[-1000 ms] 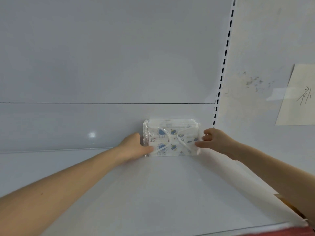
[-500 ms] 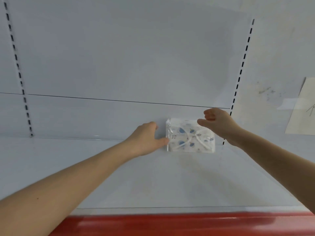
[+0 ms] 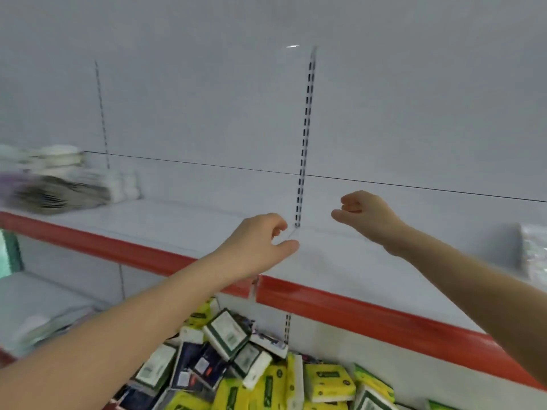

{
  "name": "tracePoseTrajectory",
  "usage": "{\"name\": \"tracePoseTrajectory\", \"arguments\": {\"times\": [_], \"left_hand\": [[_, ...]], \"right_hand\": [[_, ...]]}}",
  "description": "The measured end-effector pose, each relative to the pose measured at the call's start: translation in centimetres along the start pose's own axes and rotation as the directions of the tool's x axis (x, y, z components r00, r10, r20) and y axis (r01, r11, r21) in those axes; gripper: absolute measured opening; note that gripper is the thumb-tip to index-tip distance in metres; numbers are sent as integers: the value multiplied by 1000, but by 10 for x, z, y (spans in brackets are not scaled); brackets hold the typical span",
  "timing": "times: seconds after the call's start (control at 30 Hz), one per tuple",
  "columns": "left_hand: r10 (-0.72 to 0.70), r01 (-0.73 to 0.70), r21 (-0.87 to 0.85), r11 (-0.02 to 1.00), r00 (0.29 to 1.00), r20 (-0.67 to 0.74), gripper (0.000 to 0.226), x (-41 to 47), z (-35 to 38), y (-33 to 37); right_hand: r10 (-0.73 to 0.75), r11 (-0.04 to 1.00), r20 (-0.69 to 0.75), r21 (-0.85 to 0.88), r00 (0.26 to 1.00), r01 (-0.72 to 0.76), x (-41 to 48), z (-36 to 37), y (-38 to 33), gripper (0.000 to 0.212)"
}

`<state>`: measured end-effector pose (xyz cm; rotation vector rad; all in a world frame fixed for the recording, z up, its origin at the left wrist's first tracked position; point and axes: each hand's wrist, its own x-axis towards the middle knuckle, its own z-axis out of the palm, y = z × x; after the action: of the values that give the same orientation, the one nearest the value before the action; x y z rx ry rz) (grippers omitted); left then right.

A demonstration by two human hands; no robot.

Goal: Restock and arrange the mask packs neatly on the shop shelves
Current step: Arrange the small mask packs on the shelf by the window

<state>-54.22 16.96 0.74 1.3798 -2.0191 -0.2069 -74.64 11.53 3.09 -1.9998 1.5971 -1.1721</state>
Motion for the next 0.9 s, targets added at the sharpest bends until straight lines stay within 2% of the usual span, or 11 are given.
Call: {"name": "tracePoseTrajectory", "arguments": {"times": [0.17, 0.4, 0.63, 0.9], "left_hand": [[-138, 144, 80, 986, 987, -76, 45, -33, -73, -81], [-276, 301, 116, 947, 942, -190, 42, -54, -139, -189], [-257, 316, 178, 932, 921, -294, 37, -18, -201, -289], [-196, 264, 169, 950, 921, -337, 34, 56, -263, -375]], "right_hand": [[-92, 995, 174, -29, 980, 98, 13, 96, -67, 46], [-188, 977, 319, -33, 929, 209, 61, 211, -138, 47], [-253, 957, 355, -45, 900, 286, 148, 315, -194, 47], [-255, 960, 286, -34, 924, 276, 248, 383, -250, 44]]}}
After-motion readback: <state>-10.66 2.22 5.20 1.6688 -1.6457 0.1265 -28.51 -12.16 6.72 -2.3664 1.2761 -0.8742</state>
